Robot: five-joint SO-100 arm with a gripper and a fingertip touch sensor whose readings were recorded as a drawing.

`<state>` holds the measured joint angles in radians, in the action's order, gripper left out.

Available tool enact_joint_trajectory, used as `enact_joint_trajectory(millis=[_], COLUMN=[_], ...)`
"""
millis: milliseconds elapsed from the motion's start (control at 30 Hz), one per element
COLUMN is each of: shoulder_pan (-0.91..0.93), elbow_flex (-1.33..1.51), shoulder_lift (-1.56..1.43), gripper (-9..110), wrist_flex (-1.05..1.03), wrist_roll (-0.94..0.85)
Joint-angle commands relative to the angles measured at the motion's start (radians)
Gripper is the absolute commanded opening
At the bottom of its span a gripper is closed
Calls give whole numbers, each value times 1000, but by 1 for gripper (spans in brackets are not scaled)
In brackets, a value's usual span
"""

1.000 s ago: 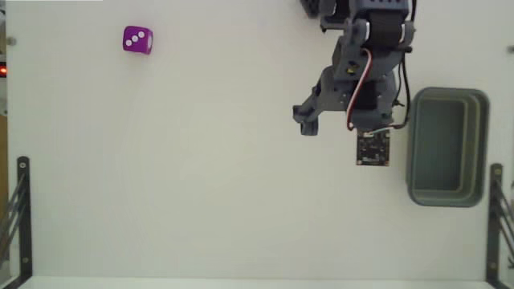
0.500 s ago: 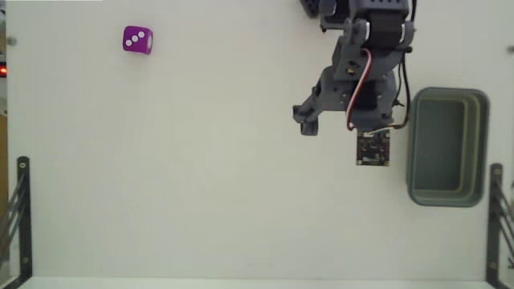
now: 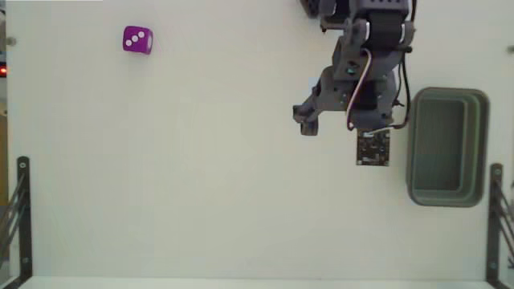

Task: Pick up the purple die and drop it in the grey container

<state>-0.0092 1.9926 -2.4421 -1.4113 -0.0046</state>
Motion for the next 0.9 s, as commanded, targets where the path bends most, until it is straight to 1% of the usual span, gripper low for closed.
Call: enact_joint_trajectory(millis=[0, 433, 867], shoulder_pan=[9, 21, 191], elbow_flex=[7, 7, 7], shoulder_lift=[-38, -38, -38], gripper=[110, 110, 110], wrist_flex=[-19, -19, -19], wrist_roll=[5, 5, 5])
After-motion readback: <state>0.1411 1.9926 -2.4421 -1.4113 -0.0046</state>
